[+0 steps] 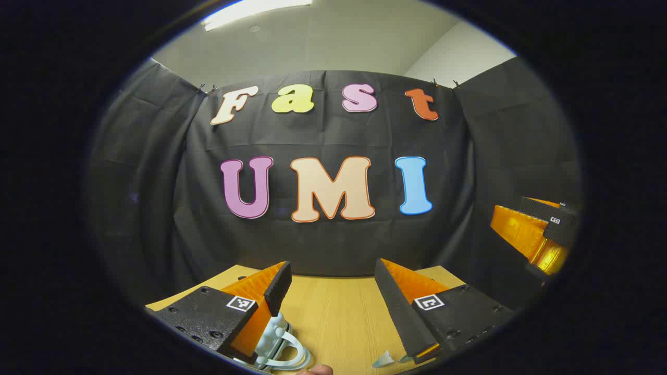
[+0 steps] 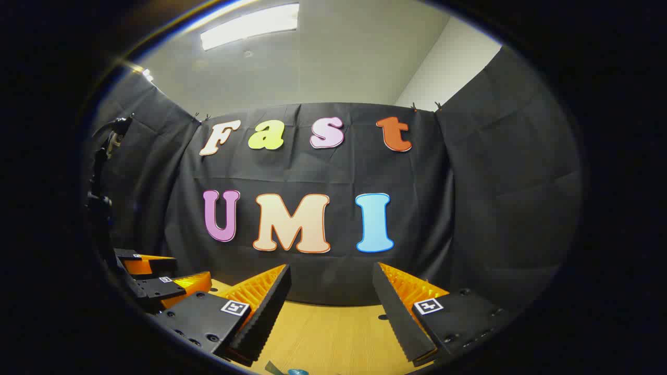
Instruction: First open the suitcase, pack the skin care products into it, and then close the suitcase.
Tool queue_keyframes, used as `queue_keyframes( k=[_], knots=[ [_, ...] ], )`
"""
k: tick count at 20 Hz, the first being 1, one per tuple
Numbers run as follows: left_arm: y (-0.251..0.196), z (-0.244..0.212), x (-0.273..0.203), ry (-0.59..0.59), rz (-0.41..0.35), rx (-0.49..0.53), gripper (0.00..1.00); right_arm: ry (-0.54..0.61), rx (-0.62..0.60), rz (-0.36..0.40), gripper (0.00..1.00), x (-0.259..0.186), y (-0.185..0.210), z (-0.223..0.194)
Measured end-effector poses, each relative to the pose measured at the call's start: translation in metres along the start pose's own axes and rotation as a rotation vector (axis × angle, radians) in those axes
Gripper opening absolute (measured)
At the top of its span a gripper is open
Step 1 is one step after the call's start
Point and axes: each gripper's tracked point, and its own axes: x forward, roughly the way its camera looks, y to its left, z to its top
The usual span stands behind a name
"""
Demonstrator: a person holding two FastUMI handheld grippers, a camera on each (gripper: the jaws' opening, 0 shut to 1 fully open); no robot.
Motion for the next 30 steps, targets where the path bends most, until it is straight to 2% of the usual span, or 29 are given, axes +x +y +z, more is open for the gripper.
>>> queue_keyframes(
  k=[4, 8, 9, 10, 14, 17, 23, 24, 26, 27, 28, 29, 30],
  knots=[
    [0.014, -0.014, 0.002, 0.025, 0.064, 0.061, 0.96, -0.002, 0.023, 0.050, 0.98, 0.001, -0.006, -0.007],
    [0.023, -0.060, 0.005, 0.140, 0.078, 0.066, 0.96, 0.045, 0.052, 0.054, 0.98, 0.003, -0.007, -0.024],
    [0.026, -0.075, 0.006, 0.178, 0.075, 0.070, 0.99, 0.053, 0.040, 0.053, 0.98, 0.005, -0.007, -0.028],
    [0.027, -0.091, 0.007, 0.226, 0.064, 0.075, 0.96, 0.060, 0.029, 0.053, 1.00, 0.008, -0.006, -0.031],
    [0.037, -0.166, 0.007, 0.449, 0.024, 0.091, 0.96, 0.108, 0.057, 0.029, 0.98, 0.011, 0.007, -0.046],
    [0.044, -0.219, -0.001, 0.608, -0.003, 0.096, 0.96, 0.137, 0.012, -0.003, 0.98, 0.014, 0.009, -0.056],
    [0.047, -0.285, -0.011, 0.795, -0.032, 0.054, 0.97, 0.184, -0.039, -0.033, 0.98, 0.014, 0.017, -0.069],
    [0.048, -0.293, -0.012, 0.825, -0.030, 0.042, 1.00, 0.190, -0.045, -0.033, 0.98, 0.015, 0.019, -0.070],
    [0.048, -0.306, -0.014, 0.868, -0.034, 0.018, 0.97, 0.200, -0.056, -0.027, 0.98, 0.015, 0.023, -0.074],
    [0.048, -0.314, -0.016, 0.895, -0.041, 0.007, 0.92, 0.205, -0.062, -0.024, 0.98, 0.015, 0.025, -0.076],
    [0.045, -0.320, -0.017, 0.923, -0.061, -0.012, 0.97, 0.209, -0.065, -0.020, 0.98, 0.016, 0.027, -0.078],
    [0.043, -0.324, -0.020, 0.940, -0.069, -0.032, 0.95, 0.212, -0.065, -0.013, 0.98, 0.015, 0.030, -0.081],
    [0.047, -0.324, -0.020, 0.951, -0.058, -0.027, 0.83, 0.216, -0.066, -0.008, 0.98, 0.017, 0.032, -0.083]
  ],
)
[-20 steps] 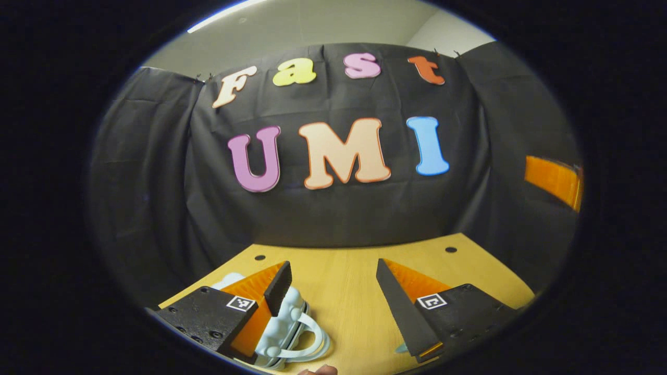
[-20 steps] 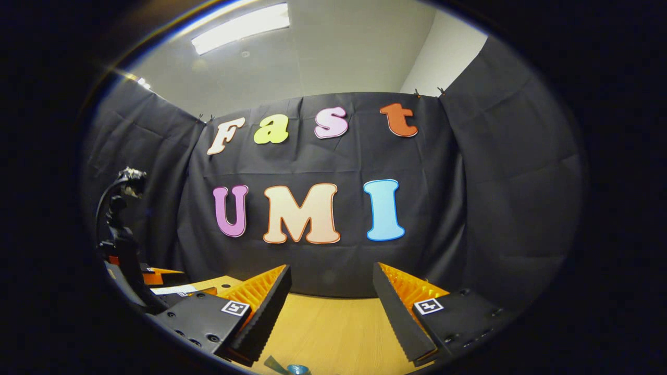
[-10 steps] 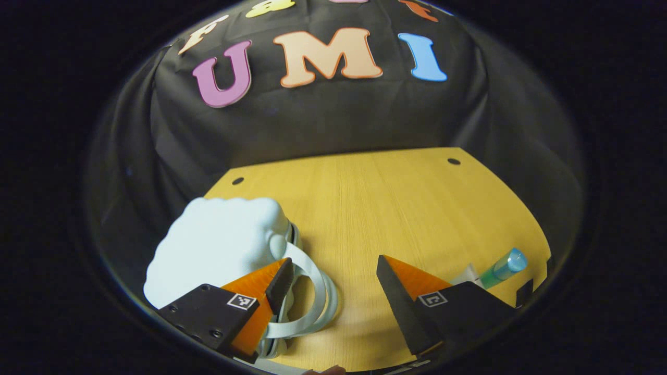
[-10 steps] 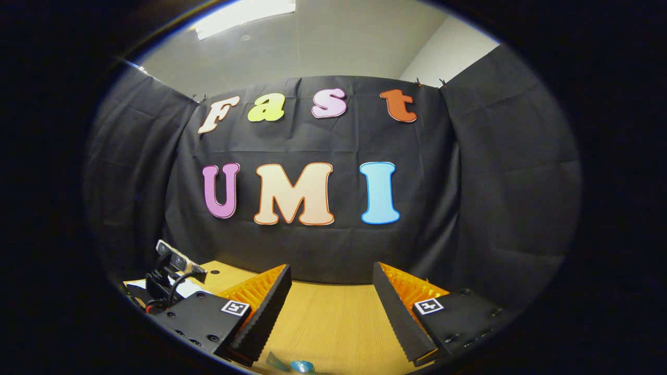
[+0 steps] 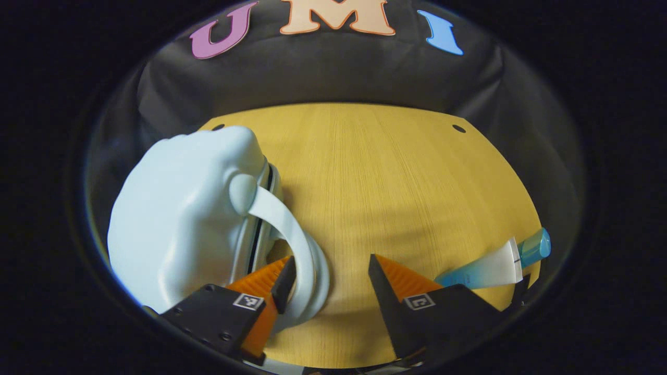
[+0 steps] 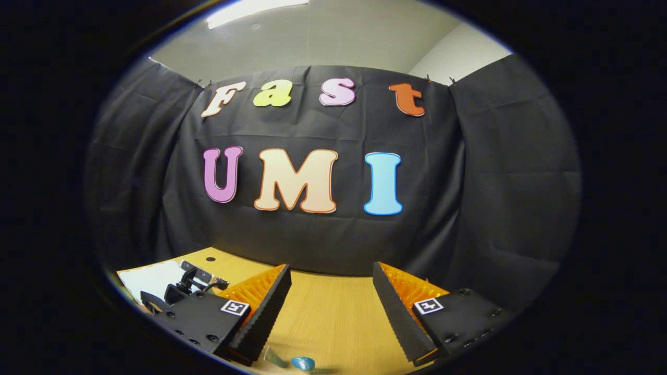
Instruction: First open the suitcase, pack the skin care products into it, and then close the suitcase.
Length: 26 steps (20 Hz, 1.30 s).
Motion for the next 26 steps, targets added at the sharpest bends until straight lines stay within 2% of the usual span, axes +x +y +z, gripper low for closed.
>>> queue_keyframes(
  k=[1, 2, 4, 5, 8, 13, 17, 21, 26],
  knots=[
    [0.008, 0.003, 0.000, -0.009, 0.018, 0.011, 0.77, 0.004, -0.001, 0.005, 0.98, 0.001, 0.002, -0.003],
    [0.015, 0.005, 0.000, -0.015, 0.037, 0.017, 0.58, 0.007, -0.002, 0.009, 0.98, 0.002, 0.003, -0.004],
    [0.018, 0.003, 0.002, 0.017, 0.002, -0.007, 0.18, 0.006, 0.001, 0.014, 0.98, 0.003, 0.005, -0.005],
    [0.016, 0.002, 0.001, 0.038, -0.029, -0.015, 0.13, 0.006, 0.004, 0.016, 0.98, 0.004, 0.006, -0.007],
    [0.014, 0.003, -0.001, 0.054, -0.080, 0.011, 0.06, 0.006, 0.018, 0.018, 0.99, 0.006, 0.006, -0.008],
    [0.017, 0.026, -0.015, 0.001, -0.017, 0.145, 0.00, -0.008, 0.028, 0.018, 0.98, 0.008, 0.007, -0.006],
    [0.016, 0.039, -0.032, -0.016, -0.052, 0.080, 0.00, -0.004, 0.045, 0.025, 0.98, 0.013, 0.009, -0.010],
    [0.021, 0.063, -0.051, -0.066, -0.043, 0.129, 0.00, -0.015, 0.048, 0.036, 0.99, 0.019, 0.015, -0.006],
    [0.047, 0.096, -0.082, -0.123, -0.072, 0.073, 0.00, -0.021, 0.062, 0.059, 0.98, 0.028, 0.032, -0.004]
  ],
)
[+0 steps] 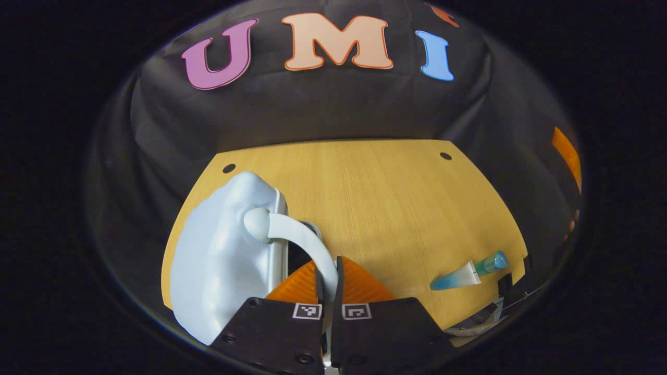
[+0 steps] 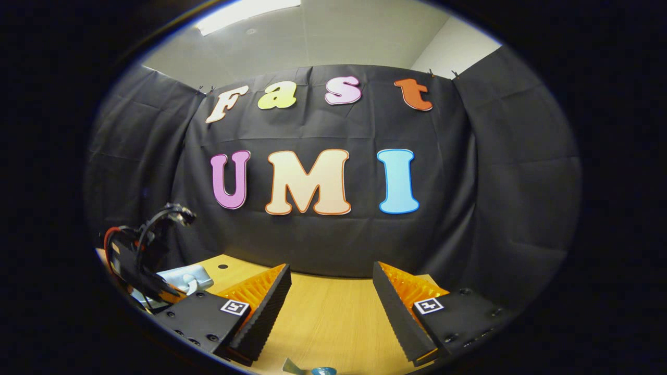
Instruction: First open the suitcase, pack the skin care products into it, and then close the suitcase.
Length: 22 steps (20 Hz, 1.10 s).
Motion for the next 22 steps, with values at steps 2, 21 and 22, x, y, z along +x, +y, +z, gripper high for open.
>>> queue_keyframes(
  k=[2, 21, 22],
  knots=[
    [0.015, 0.016, -0.016, -0.028, -0.006, -0.013, 0.00, 0.001, -0.003, 0.006, 0.98, 0.004, 0.008, -0.001],
    [0.300, 0.066, -0.088, -0.216, 0.326, -0.010, 0.00, -0.026, -0.023, 0.028, 0.99, 0.034, 0.133, 0.008],
    [0.316, 0.062, -0.088, -0.214, 0.346, -0.021, 0.00, -0.024, -0.027, 0.023, 0.98, 0.034, 0.138, 0.007]
  ],
)
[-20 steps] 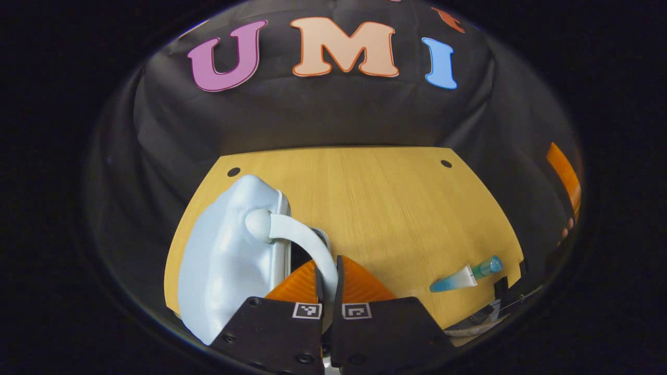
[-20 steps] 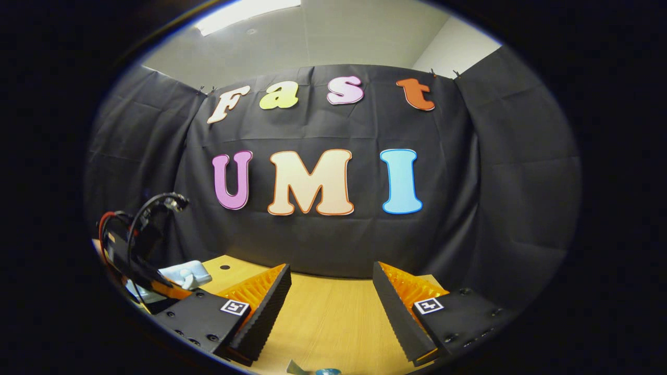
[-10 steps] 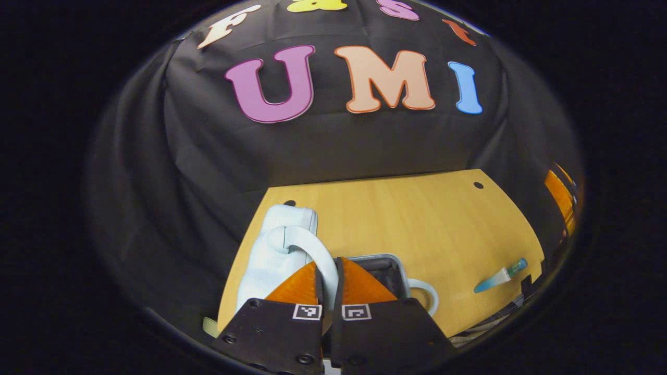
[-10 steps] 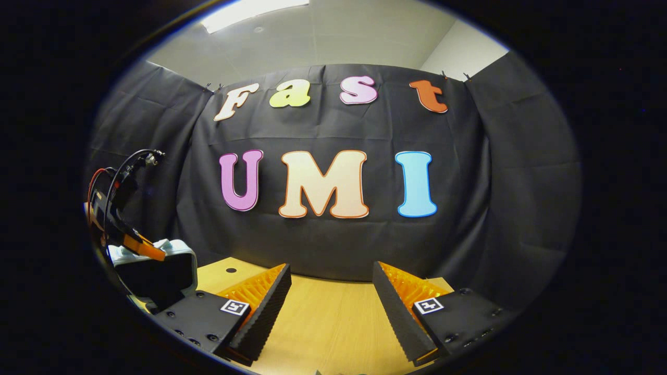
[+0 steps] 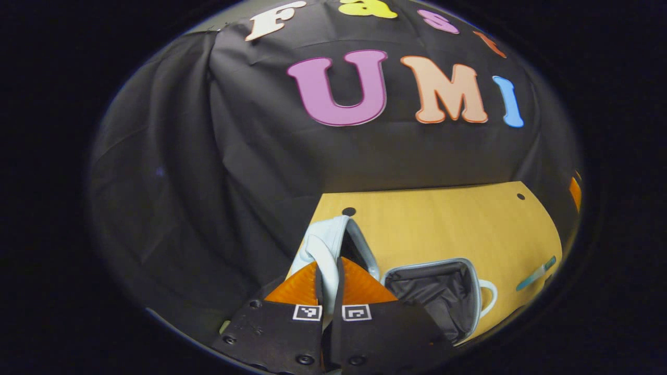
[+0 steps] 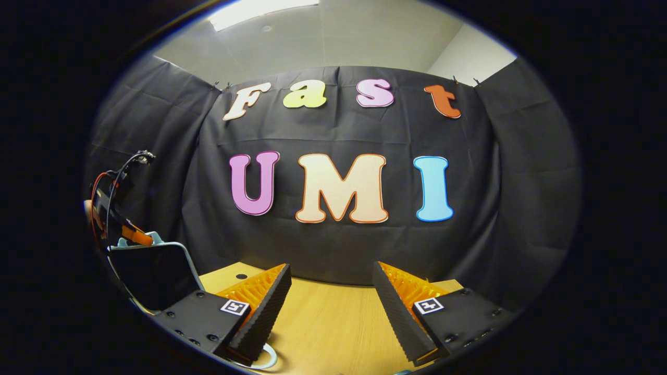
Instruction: First open the suitcase, pack the skin care products into it, and then close the suitcase.
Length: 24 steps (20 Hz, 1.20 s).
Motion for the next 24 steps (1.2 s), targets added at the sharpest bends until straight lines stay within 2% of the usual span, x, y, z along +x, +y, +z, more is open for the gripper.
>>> queue_keyframes(
  k=[6, 11, 18, 21, 23, 24],
  knots=[
    [0.073, -0.032, 0.034, 0.039, 0.115, -0.070, 0.00, 0.008, -0.022, -0.027, 0.99, 0.002, 0.018, 0.000],
    [0.119, -0.082, 0.069, 0.124, 0.132, -0.151, 0.00, 0.012, -0.037, -0.033, 0.99, 0.005, 0.032, -0.001],
    [0.135, -0.173, 0.120, 0.273, 0.166, -0.207, 0.00, 0.049, -0.067, -0.037, 0.99, 0.005, 0.041, -0.013],
    [0.137, -0.192, 0.128, 0.290, 0.185, -0.224, 0.00, 0.065, -0.068, -0.053, 0.99, 0.004, 0.035, -0.017],
    [0.142, -0.206, 0.131, 0.306, 0.219, -0.234, 0.07, 0.069, -0.074, -0.058, 0.99, 0.004, 0.032, -0.018],
    [0.139, -0.209, 0.132, 0.303, 0.210, -0.249, 0.18, 0.069, -0.076, -0.059, 0.99, 0.004, 0.031, -0.018]
  ],
)
